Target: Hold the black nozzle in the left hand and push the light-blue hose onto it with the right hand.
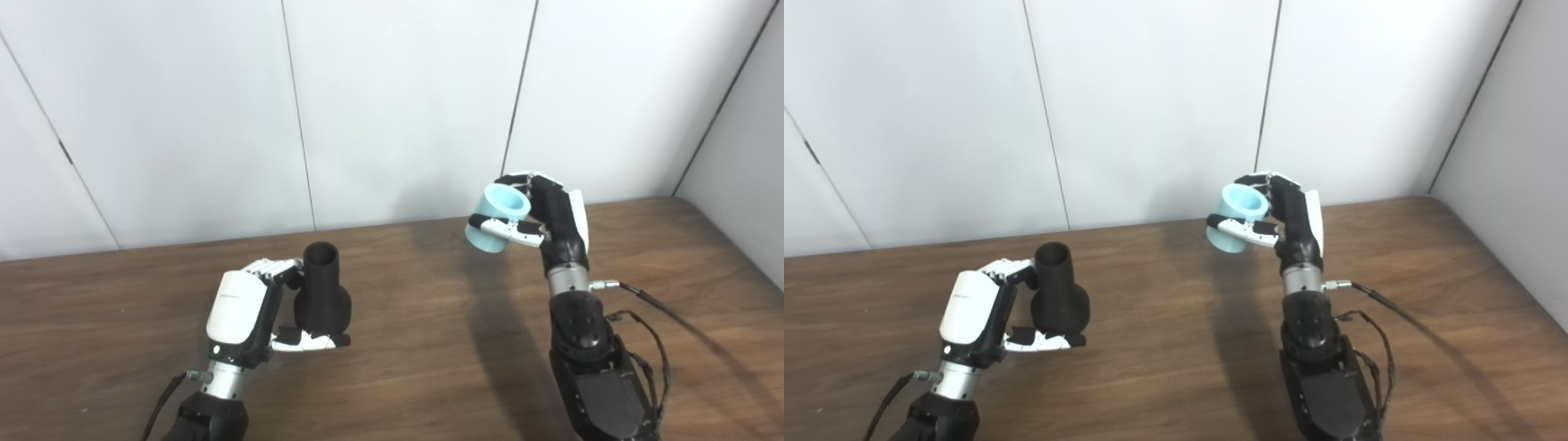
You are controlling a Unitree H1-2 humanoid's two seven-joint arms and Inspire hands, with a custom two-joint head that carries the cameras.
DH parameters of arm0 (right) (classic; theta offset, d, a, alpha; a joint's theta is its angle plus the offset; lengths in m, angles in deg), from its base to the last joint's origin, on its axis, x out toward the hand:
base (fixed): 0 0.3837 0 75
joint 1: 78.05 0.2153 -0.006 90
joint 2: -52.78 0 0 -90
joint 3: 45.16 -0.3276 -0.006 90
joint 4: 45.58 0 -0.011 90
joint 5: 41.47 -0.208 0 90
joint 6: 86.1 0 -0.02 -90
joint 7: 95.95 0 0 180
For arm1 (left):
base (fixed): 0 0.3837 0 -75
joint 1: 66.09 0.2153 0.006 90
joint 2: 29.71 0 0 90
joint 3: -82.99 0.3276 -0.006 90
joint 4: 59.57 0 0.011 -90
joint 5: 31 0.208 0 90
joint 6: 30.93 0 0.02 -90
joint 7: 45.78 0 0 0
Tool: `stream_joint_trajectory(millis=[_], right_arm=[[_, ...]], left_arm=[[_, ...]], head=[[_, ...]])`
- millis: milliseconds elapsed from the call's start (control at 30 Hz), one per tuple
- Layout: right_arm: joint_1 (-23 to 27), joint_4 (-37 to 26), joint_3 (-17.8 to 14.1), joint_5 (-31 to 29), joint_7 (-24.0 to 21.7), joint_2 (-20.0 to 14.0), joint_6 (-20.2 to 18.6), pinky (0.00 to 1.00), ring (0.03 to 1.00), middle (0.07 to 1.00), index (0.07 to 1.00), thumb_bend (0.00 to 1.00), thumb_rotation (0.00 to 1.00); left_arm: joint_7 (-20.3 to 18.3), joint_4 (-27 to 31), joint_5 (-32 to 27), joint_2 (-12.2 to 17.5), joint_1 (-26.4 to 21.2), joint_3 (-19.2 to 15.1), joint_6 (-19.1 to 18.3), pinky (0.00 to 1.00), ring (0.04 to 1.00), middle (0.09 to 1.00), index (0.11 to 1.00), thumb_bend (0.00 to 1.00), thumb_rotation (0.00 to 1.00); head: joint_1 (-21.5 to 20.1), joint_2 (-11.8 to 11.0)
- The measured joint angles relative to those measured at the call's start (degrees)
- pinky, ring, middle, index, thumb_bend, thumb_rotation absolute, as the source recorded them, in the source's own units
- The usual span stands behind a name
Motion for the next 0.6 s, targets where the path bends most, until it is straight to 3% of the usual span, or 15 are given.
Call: stream_joint_trajectory(millis=[167,367,600], right_arm=[[-0.06,-3.78,2.39,-0.99,-3.50,0.24,-0.90,0.34,0.425,0.481,0.497,0.52,0.00],[0.13,-10.78,5.73,-1.40,-7.22,3.08,-4.57,0.34,0.425,0.475,0.498,0.52,0.00],[1.09,-11.78,8.57,-0.17,-9.24,5.29,-6.01,0.31,0.411,0.467,0.520,0.52,0.00]], left_arm=[[0.00,-0.07,1.41,-0.23,-0.10,0.05,-1.31,0.56,0.487,0.445,0.511,0.52,0.00],[0.02,-0.31,1.67,-0.54,-0.32,0.06,-1.74,0.56,0.485,0.444,0.515,0.52,0.00],[0.01,-0.38,1.74,-1.83,-0.81,0.11,-2.79,0.57,0.481,0.442,0.516,0.52,0.00]], head=[[1.41,0.00],[3.43,0.00],[5.72,0.26]])
